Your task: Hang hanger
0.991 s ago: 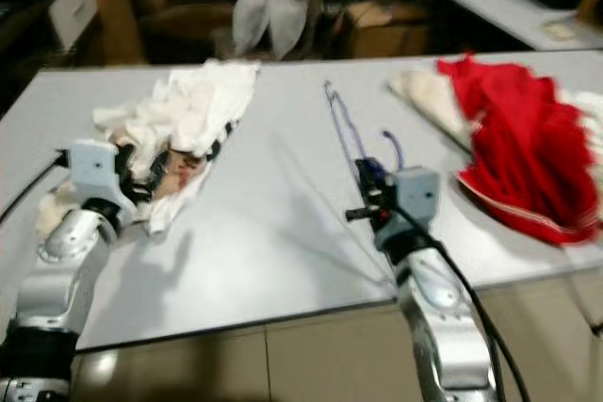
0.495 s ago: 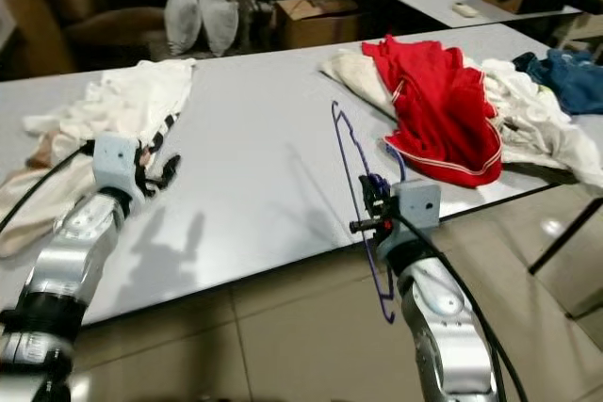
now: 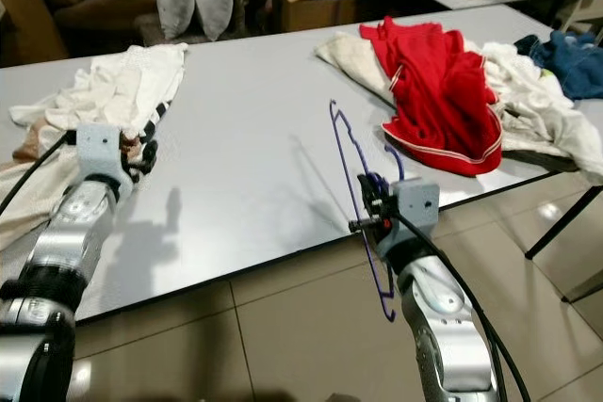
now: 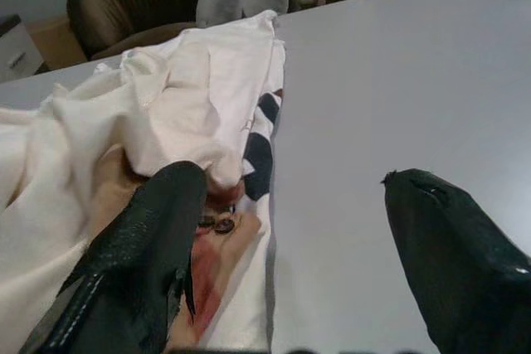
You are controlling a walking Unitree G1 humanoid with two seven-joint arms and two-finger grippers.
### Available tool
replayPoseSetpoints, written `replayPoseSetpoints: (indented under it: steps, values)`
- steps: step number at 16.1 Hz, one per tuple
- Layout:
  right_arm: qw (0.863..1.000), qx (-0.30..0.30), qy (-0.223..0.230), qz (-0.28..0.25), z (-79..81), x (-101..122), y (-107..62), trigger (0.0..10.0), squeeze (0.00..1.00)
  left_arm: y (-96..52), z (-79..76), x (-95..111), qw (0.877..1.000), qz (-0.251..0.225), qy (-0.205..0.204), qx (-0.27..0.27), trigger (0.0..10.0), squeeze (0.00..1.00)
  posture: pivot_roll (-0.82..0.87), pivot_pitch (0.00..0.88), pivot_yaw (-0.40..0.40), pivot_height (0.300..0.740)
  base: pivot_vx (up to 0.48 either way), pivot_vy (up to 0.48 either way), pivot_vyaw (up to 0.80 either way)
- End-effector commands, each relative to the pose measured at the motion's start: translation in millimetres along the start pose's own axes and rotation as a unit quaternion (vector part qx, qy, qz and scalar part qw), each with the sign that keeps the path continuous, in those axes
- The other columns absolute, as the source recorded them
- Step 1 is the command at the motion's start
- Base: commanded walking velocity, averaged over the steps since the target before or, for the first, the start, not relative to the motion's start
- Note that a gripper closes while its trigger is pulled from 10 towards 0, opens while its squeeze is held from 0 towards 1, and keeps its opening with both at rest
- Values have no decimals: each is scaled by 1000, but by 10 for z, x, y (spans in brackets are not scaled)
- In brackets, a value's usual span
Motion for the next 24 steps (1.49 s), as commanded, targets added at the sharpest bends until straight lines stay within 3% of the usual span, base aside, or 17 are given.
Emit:
replayPoseSetpoints:
  steps: [1,2,6,8,10,11,12,13,15,24]
  values:
    - [1000,2,-9,2,-14,9,16,10000,0,20,101,30,999,-2,14,28,10000,0,-207,0,5,740,0,0,0]
    - [1000,3,-10,2,-16,12,15,10000,0,44,207,80,997,-12,27,67,10000,0,-210,0,2,740,0,0,0]
    - [1000,5,-12,4,-22,15,15,10000,0,61,378,169,989,-33,60,131,10000,0,-214,0,1,740,0,0,0]
    - [1000,5,-12,4,-20,20,13,10000,0,64,387,145,988,-27,65,137,10000,0,-213,0,0,740,0,0,0]
    - [1000,12,-14,6,-7,42,-2,10000,0,95,253,21,995,10,48,89,10000,0,-216,0,-3,740,0,0,0]
    - [1000,14,-15,5,-3,63,-10,10000,0,88,278,17,993,5,66,102,7333,0,-216,0,-3,740,0,0,0]
    - [1000,14,-16,4,-5,76,-12,10000,0,88,288,19,993,4,63,104,7333,0,-228,0,3,740,0,0,0]
    - [1000,13,-18,2,-15,104,-19,10000,0,90,305,8,992,13,65,109,0,0,-231,0,1,740,0,0,0]
    - [1000,14,-20,5,-34,119,-31,10000,0,89,294,-67,991,43,71,103,0,0,-240,0,-4,740,0,0,0]
    - [999,21,-24,18,-3,51,-9,10000,0,110,184,-102,993,58,61,80,0,0,-257,0,-7,740,0,0,0]
Point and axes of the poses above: a point about 5 cm out from each wrist's last joint towards the gripper, its own y axis pointing out of the wrist towards the gripper, its own x axis along the axis of the wrist's last joint, z = x × y, the point moved 1 cm from there along y, pointing out of the wrist towards the gripper, and after that the axes turned 11 degrees about -y, right-handed, at the moved point
